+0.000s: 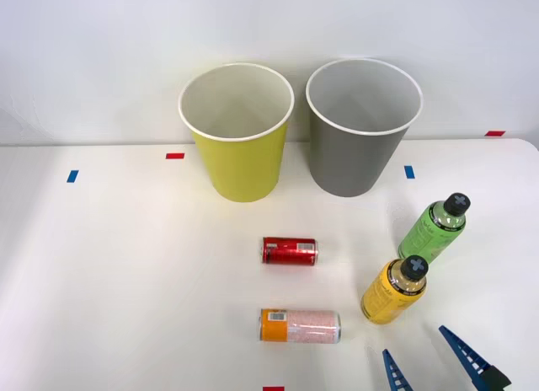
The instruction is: Put cans in the gray bin, plastic bottles in the light green bin
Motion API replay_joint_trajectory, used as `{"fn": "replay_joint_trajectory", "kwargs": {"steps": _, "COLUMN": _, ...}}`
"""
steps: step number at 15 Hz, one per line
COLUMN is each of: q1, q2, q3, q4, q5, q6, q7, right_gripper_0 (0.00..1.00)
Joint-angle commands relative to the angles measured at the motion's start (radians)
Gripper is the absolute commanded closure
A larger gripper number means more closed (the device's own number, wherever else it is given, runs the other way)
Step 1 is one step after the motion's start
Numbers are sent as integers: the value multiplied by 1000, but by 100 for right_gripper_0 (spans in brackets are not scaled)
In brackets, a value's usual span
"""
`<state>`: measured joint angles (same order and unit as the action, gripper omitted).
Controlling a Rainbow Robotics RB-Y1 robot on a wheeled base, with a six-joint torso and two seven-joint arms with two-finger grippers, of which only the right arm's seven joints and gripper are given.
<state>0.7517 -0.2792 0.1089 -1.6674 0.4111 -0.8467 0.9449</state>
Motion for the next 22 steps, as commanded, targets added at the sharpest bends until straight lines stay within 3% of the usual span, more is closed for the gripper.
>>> {"fn": "replay_joint_trajectory", "kwargs": {"steps": 1, "q1": 0, "q2": 0, "q3": 0, "q4": 0, "q5": 0, "q6": 0, "q7": 0, "right_gripper_0": 0}}
{"fn": "replay_joint_trajectory", "kwargs": {"steps": 22, "q1": 0, "q2": 0, "q3": 0, "q4": 0, "q5": 0, "q6": 0, "q7": 0, "right_gripper_0": 0}}
